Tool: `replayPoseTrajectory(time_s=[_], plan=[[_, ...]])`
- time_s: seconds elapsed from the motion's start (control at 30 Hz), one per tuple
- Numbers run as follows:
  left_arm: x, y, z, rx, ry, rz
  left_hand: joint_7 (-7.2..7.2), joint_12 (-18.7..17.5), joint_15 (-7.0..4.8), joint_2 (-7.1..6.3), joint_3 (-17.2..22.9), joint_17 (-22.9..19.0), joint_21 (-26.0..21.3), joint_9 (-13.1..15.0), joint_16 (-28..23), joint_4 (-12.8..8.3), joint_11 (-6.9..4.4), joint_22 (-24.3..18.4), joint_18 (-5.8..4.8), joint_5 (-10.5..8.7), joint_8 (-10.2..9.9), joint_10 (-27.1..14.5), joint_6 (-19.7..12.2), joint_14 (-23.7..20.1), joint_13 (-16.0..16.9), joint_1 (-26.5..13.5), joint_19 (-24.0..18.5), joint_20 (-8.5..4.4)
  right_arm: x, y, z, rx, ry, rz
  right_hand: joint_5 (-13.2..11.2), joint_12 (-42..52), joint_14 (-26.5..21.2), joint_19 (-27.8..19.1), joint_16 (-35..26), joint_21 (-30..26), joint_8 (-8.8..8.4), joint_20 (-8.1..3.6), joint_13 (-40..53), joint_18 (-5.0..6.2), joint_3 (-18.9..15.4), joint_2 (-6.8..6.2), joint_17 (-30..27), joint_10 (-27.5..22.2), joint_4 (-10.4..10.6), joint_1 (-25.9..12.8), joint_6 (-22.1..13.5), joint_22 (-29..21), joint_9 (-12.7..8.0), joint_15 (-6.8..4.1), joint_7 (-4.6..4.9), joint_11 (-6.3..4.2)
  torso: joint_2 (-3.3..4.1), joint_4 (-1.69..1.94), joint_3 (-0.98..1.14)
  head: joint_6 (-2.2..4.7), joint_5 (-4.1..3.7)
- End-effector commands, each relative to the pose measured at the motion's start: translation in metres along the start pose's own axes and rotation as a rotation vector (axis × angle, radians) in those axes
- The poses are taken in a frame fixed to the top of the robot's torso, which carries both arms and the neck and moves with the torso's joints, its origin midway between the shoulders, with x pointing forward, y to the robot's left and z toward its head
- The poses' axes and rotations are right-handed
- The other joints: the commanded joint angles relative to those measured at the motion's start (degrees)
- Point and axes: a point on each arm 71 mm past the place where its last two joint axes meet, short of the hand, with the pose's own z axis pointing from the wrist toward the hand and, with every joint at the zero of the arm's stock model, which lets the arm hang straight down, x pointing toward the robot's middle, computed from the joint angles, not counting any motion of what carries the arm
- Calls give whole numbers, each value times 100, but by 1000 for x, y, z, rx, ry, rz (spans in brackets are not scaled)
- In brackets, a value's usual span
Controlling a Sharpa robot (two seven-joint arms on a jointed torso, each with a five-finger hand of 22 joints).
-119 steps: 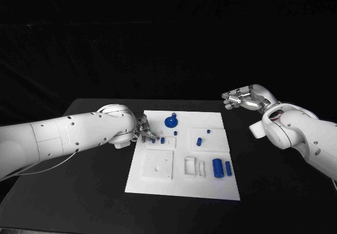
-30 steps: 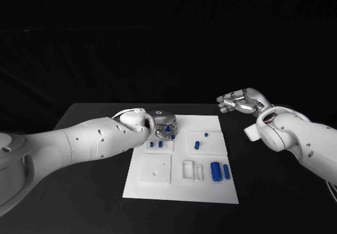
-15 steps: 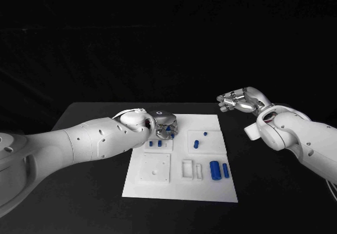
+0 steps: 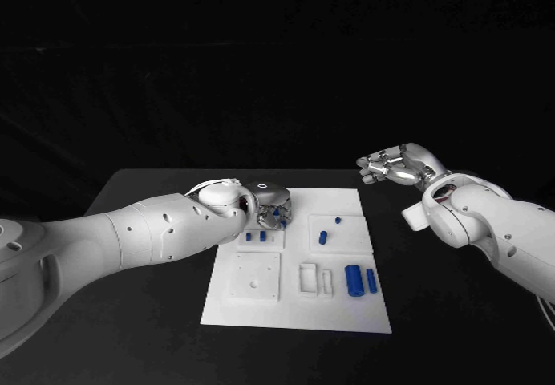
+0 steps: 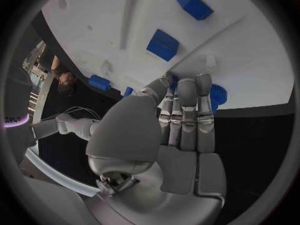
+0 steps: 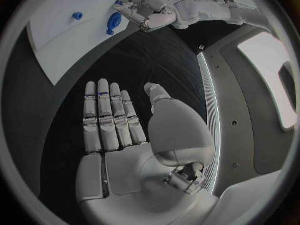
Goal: Assemble the parts on the task board
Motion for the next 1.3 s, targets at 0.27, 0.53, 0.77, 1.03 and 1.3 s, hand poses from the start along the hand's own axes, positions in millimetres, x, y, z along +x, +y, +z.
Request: replayPoseTrajectory(time_s=[0.27, 0.53, 0.77, 1.03, 1.3], plan=[[-1, 0, 0, -4, -31, 0, -20, 28, -31, 237, -235, 38, 310, 7, 64, -270, -59, 123, 96, 51, -15, 168, 144, 119, 20, 12, -60, -43, 1, 2, 0, -14, 10, -3, 38, -24, -28, -46, -29, -39, 5, 0, -1, -8, 42, 19, -9, -40, 1, -7, -32, -8, 7, 3, 10, 14, 2, 2, -2, -1, 3], [-3, 0, -2, 2, -65, -25, -18, 26, -30, 259, -240, 38, 353, 5, 63, -301, -54, 117, 103, 51, -17, 152, 135, 132, 18, -13, -68, -43, 2, 2, 0, -19, 9, -2, 41, -24, -29, -46, -28, -40, 5, 0, -1, -7, 54, 23, -8, -39, -15, -14, -29, -7, 7, 2, 9, 13, 0, 3, -3, 7, 7], [-8, -1, -6, 3, -92, -99, -16, 26, -43, 266, -233, 39, 371, 5, 60, -313, -50, 113, 111, 52, -16, 139, 122, 140, 18, -23, -60, -51, 2, 2, 1, -20, 10, -2, 41, -24, -29, -46, -28, -40, 5, 0, -1, -7, 54, 23, -8, -39, -15, -14, -29, -7, 7, 2, 9, 13, -2, 1, 0, 19, 17], [-18, 3, -16, -14, -105, -211, -16, 25, -47, 265, -230, 33, 373, 5, 42, -322, -48, 110, 104, 50, -15, 130, 121, 136, 18, -35, -67, -58, 1, 2, 0, -18, 8, -3, 41, -24, -29, -46, -28, -40, 5, 0, -1, -7, 54, 23, -8, -39, -15, -14, -29, -7, 7, 2, 9, 13, 0, 19, 3, 23, 14], [-24, 15, -32, -45, -80, -285, -14, 26, -49, 277, -224, 30, 370, 5, 25, -329, -46, 107, 95, 54, -15, 122, 113, 138, 18, -46, -75, -62, -1, 1, -1, -15, 6, -5, 41, -24, -29, -46, -28, -40, 5, 0, -1, -7, 54, 23, -8, -39, -15, -14, -29, -7, 7, 2, 9, 13, 0, 12, 2, 25, 21]])
